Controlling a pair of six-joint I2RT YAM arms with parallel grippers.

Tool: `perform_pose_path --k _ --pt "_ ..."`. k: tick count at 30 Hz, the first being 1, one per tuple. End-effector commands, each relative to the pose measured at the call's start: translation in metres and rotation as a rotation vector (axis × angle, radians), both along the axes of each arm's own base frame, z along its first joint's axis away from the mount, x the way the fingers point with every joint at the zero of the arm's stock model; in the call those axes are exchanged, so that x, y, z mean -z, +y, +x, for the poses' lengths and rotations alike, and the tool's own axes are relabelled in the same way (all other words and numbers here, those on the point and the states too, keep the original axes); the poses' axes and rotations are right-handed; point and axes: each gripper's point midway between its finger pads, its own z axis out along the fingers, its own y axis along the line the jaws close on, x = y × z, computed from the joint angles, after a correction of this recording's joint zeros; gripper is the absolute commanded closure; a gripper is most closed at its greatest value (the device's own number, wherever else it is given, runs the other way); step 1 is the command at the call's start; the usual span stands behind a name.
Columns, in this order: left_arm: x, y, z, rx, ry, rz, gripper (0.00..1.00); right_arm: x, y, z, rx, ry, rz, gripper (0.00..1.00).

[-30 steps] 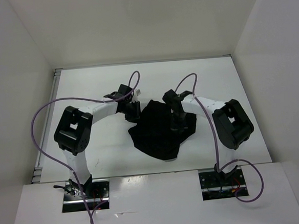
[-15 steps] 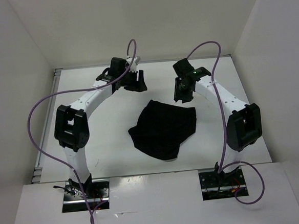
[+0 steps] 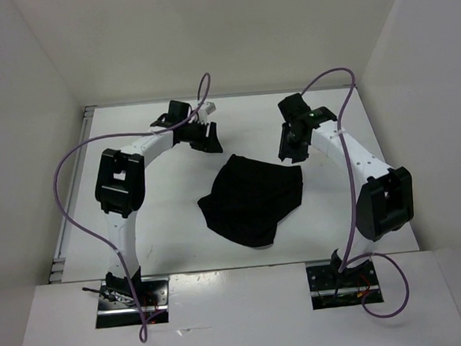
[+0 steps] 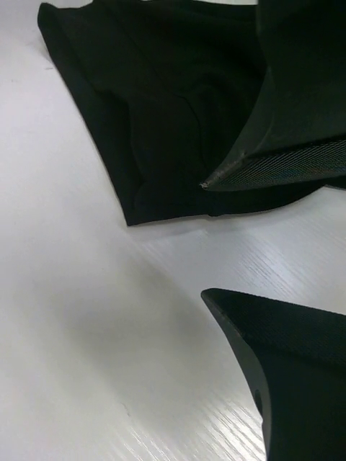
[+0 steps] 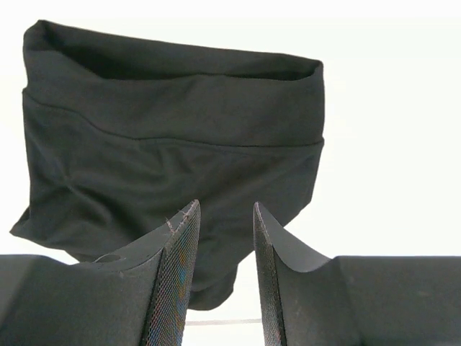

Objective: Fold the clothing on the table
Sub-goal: Flatten the skirt out

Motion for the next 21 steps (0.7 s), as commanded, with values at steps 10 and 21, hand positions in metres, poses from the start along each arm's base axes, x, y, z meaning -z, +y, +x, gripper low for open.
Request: perform_pose_path --k 10,21 --pt "0.017 -0.027 -0.009 0.121 0.05 -0.15 0.46 -0.009 -0.019 -0.008 0.069 -0.009 -0.025 0.59" --pt "0.048 -0.043 -0.025 0.162 0.114 -0.147 0.52 -0.011 -0.033 -0.007 0.104 -0.004 -0.044 0.59"
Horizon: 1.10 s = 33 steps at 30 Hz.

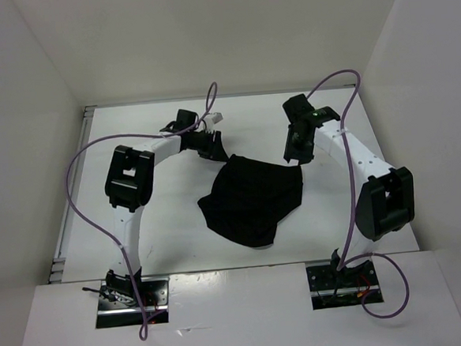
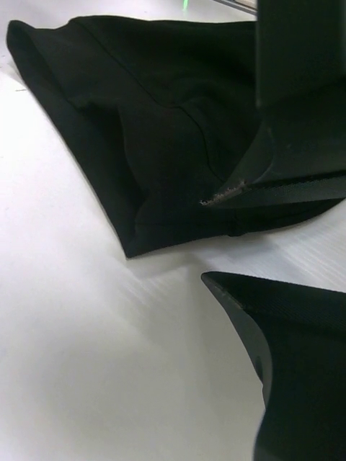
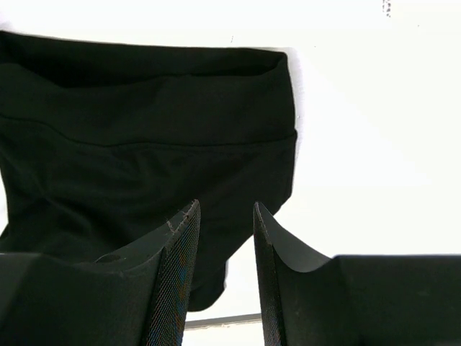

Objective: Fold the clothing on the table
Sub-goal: Flatten the skirt out

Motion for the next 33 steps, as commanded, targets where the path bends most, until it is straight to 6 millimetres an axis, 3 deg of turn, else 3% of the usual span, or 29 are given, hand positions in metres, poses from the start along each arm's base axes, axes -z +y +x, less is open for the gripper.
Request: perform_pose_path --k 1,8,11,12,13,16,17,22,28,33 --pt "0.011 -0.021 -0.016 0.075 0.022 -0.04 0.53 -0.019 -0.011 -0.002 0.034 -0.046 -0.012 0.59" --pt "0.022 -0.03 -0.022 0.096 0.042 -0.033 0.55 -0.017 -0.017 -0.009 0.053 -0.05 -0.008 0.59" --pt "0.027 -0.034 -0.026 0.1 0.058 -0.032 0.69 -0.007 -0.027 -0.013 0.093 -0.024 0.008 0.59" --pt "0.031 -0.034 -0.027 0.095 0.074 -0.03 0.88 -0.004 -0.028 -0.012 0.113 -0.024 0.026 0.59" --pt "0.031 -0.034 -0.027 0.089 0.083 -0.032 0.99 0.001 -0.028 -0.012 0.115 -0.014 0.055 0.59" --pt "0.019 -0.034 -0.023 0.076 0.063 -0.032 1.0 0.013 -0.037 -0.008 0.161 -0.01 0.146 0.59" --pt "0.01 -0.028 -0.021 0.056 0.044 -0.024 1.0 0.018 -0.047 -0.003 0.192 -0.024 0.168 0.59" --pt "-0.014 0.006 -0.015 -0.043 -0.007 0.021 1.0 0.036 -0.053 0.012 0.195 -0.016 0.208 0.59" --pt "-0.001 0.011 -0.025 -0.044 0.027 0.047 1.0 0.064 -0.046 0.041 0.148 -0.018 0.23 0.59" --pt "0.014 0.013 -0.029 -0.043 0.065 0.06 1.0 0.087 -0.039 0.048 0.049 0.011 0.244 0.59"
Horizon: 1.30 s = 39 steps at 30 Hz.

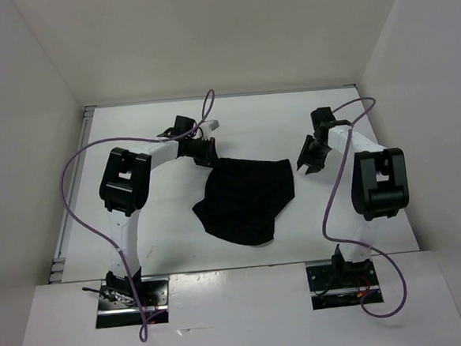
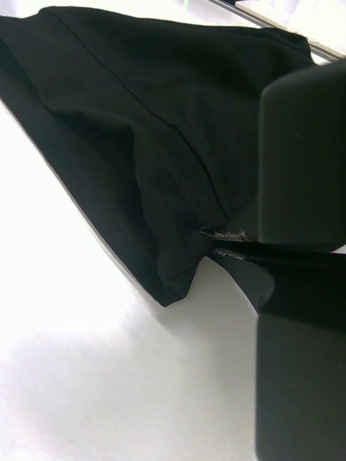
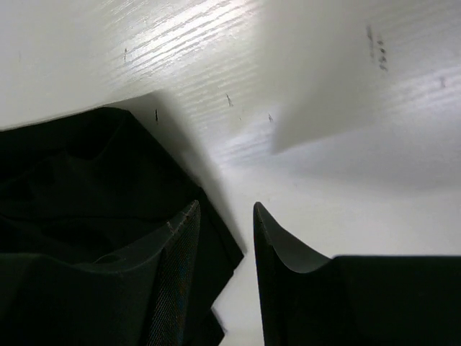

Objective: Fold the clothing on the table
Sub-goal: Flatten the skirt out

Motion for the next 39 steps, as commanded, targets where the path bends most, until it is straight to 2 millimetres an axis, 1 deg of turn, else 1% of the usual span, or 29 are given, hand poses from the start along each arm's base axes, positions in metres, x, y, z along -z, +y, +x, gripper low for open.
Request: perform_pose_path --k 1,4,5,6,8,9,10,11,14,16,17,18,19,20,21,22,23,24,25,26,27,28,29,30,31,33,35,37,39 --pt "0.0 -0.001 -0.003 0.022 -0.015 0.001 1.0 0.003 0.011 0.023 -0.128 -0.081 0.034 0.59" --pt "0.003 -0.001 -0.003 0.022 -0.005 0.004 1.0 0.003 0.016 0.03 -0.17 -0.115 0.052 0.59" --pt "0.003 -0.001 -0.003 0.022 -0.004 0.004 1.0 0.006 0.018 0.029 -0.195 -0.11 0.063 0.59" --pt "0.007 -0.001 -0.003 0.022 0.004 0.007 1.0 0.005 0.02 0.032 -0.2 -0.124 0.073 0.59" --pt "0.005 -0.002 -0.001 0.022 -0.004 0.004 1.0 0.004 0.028 0.033 -0.243 -0.129 0.112 0.59" --pt "0.005 -0.002 -0.001 0.022 -0.004 0.004 1.0 0.004 0.03 0.038 -0.256 -0.141 0.118 0.59" --pt "0.009 0.002 0.001 0.013 0.004 0.007 1.0 0.003 0.032 0.038 -0.26 -0.142 0.128 0.59" --pt "0.009 0.002 0.001 0.013 0.004 0.007 1.0 0.006 0.033 0.039 -0.272 -0.145 0.133 0.59" --pt "0.009 0.002 0.001 0.013 0.004 0.007 1.0 0.02 0.039 0.035 -0.294 -0.108 0.175 0.59" --pt "0.014 0.003 -0.002 0.013 0.022 0.013 1.0 0.026 0.041 0.035 -0.297 -0.098 0.186 0.6" --pt "0.014 0.003 -0.002 0.013 0.022 0.013 1.0 0.035 0.041 0.033 -0.294 -0.074 0.189 0.62" --pt "0.014 0.003 -0.002 0.013 0.022 0.013 1.0 0.038 0.043 0.034 -0.298 -0.074 0.201 0.63" --pt "0.014 0.003 -0.002 0.013 0.022 0.013 1.0 0.041 0.046 0.032 -0.312 -0.066 0.218 0.68" --pt "0.014 0.003 -0.002 0.013 0.022 0.013 1.0 0.046 0.052 0.03 -0.322 -0.055 0.256 0.71" --pt "0.019 0.003 -0.003 0.007 0.039 0.014 1.0 0.048 0.058 0.027 -0.336 -0.046 0.276 0.75" --pt "0.019 0.003 -0.003 0.007 0.039 0.014 1.0 0.046 0.061 0.03 -0.343 -0.062 0.291 0.84" --pt "0.017 0.002 -0.004 0.005 0.051 0.003 1.0 0.05 0.063 0.03 -0.346 -0.058 0.303 0.89" --pt "0.014 0.005 -0.001 -0.005 0.055 -0.024 1.0 0.047 0.063 0.034 -0.348 -0.07 0.302 0.93" --pt "0.005 0.004 0.003 -0.03 0.084 -0.066 1.0 0.038 0.062 0.038 -0.341 -0.093 0.293 0.97" --pt "-0.008 0.006 0.01 -0.051 0.069 -0.114 1.0 0.028 0.058 0.042 -0.327 -0.119 0.265 1.0" --pt "-0.019 0.018 0.017 -0.084 0.077 -0.165 1.0 0.005 0.052 0.049 -0.306 -0.181 0.222 1.0" --pt "-0.034 0.024 0.021 -0.132 0.084 -0.194 1.0 0.0 0.036 0.056 -0.259 -0.204 0.123 1.0" --pt "-0.038 0.032 0.027 -0.161 0.071 -0.195 1.0 -0.005 0.028 0.053 -0.241 -0.2 0.083 1.0" --pt "-0.037 0.046 0.034 -0.209 0.067 -0.17 1.0 -0.013 0.017 0.056 -0.205 -0.209 0.057 1.0" --pt "-0.04 0.048 0.033 -0.209 0.062 -0.154 1.0 -0.014 0.006 0.054 -0.18 -0.2 0.031 1.0" --pt "-0.037 0.058 0.038 -0.243 0.062 -0.119 1.0 -0.016 0.006 0.052 -0.18 -0.188 0.031 1.0" --pt "-0.042 0.058 0.039 -0.237 0.046 -0.119 1.0 -0.013 0.009 0.051 -0.177 -0.178 0.048 1.0" --pt "-0.037 0.057 0.033 -0.243 0.076 -0.131 1.0 -0.014 0.011 0.053 -0.172 -0.186 0.063 1.0" --pt "-0.04 0.055 0.034 -0.249 0.084 -0.148 1.0 -0.024 0.012 0.059 -0.173 -0.213 0.061 1.0"
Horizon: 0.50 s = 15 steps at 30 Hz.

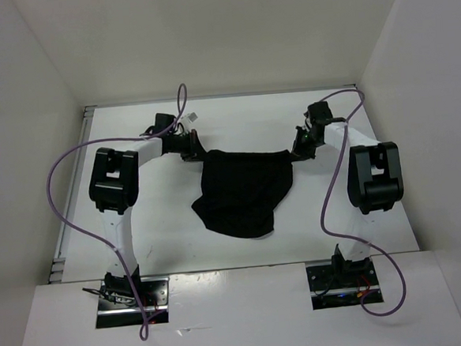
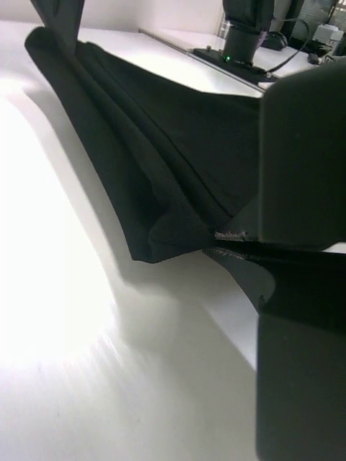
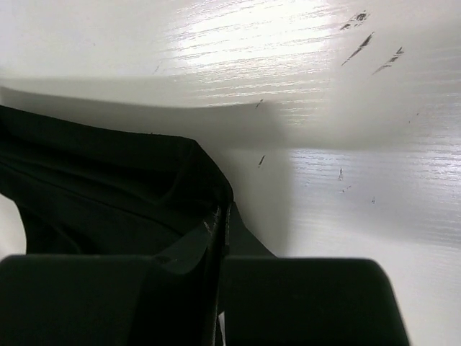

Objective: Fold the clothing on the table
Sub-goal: Flatten the skirt out

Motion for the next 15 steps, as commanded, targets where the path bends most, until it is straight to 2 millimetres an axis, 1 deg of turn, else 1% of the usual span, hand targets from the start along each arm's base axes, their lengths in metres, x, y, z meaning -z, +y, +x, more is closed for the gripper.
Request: perform_pose_path --k 1,2,3,4,5,6,7,8,9,10,11,12,13,14,15 --pt "-0.025 0.007 0.01 -0.031 -0.06 -0.02 1.0 -0.031 -0.024 0.018 0.063 -0.086 -0.081 1.0" --pt "-0.039 0.005 0.019 -0.041 -0.081 -0.034 1.0 -0.045 -0.022 0.027 0.058 -0.116 -0.069 1.0" --pt "-0.037 0.002 0.024 -0.037 -0.073 -0.049 1.0 -0.054 -0.019 0.031 0.039 -0.132 -0.073 1.0" --pt "-0.046 -0.001 0.03 -0.027 -0.078 -0.073 1.0 -0.065 -0.014 0.037 0.031 -0.157 -0.072 1.0" --pt "-0.08 -0.007 0.053 -0.03 -0.148 -0.104 1.0 -0.087 -0.014 0.054 0.033 -0.213 -0.069 1.0" --pt "-0.085 -0.008 0.063 -0.034 -0.143 -0.108 1.0 -0.098 -0.011 0.062 0.031 -0.239 -0.075 1.0" --pt "-0.105 -0.012 0.073 -0.026 -0.172 -0.131 1.0 -0.113 -0.011 0.066 0.032 -0.26 -0.074 1.0" --pt "-0.129 -0.016 0.081 -0.012 -0.21 -0.156 1.0 -0.145 -0.007 0.084 0.033 -0.337 -0.077 1.0" --pt "-0.145 -0.018 0.088 -0.008 -0.218 -0.169 1.0 -0.163 -0.009 0.09 0.043 -0.376 -0.086 1.0" --pt "-0.21 -0.02 0.102 0.002 -0.37 -0.194 1.0 -0.182 -0.009 0.095 0.046 -0.415 -0.083 1.0" --pt "-0.238 -0.02 0.107 -0.002 -0.428 -0.198 1.0 -0.223 -0.01 0.103 0.057 -0.508 -0.083 1.0" --pt "-0.25 -0.02 0.108 0.003 -0.44 -0.194 1.0 -0.242 -0.011 0.106 0.052 -0.556 -0.086 1.0" --pt "-0.275 -0.02 0.108 0.006 -0.493 -0.203 1.0 -0.259 -0.011 0.103 0.053 -0.578 -0.084 1.0" --pt "-0.332 -0.011 0.099 0.003 -0.626 -0.22 1.0 -0.29 -0.011 0.104 0.047 -0.646 -0.089 1.0" --pt "-0.342 -0.012 0.097 0.002 -0.663 -0.233 1.0 -0.299 -0.012 0.102 0.039 -0.664 -0.097 1.0"
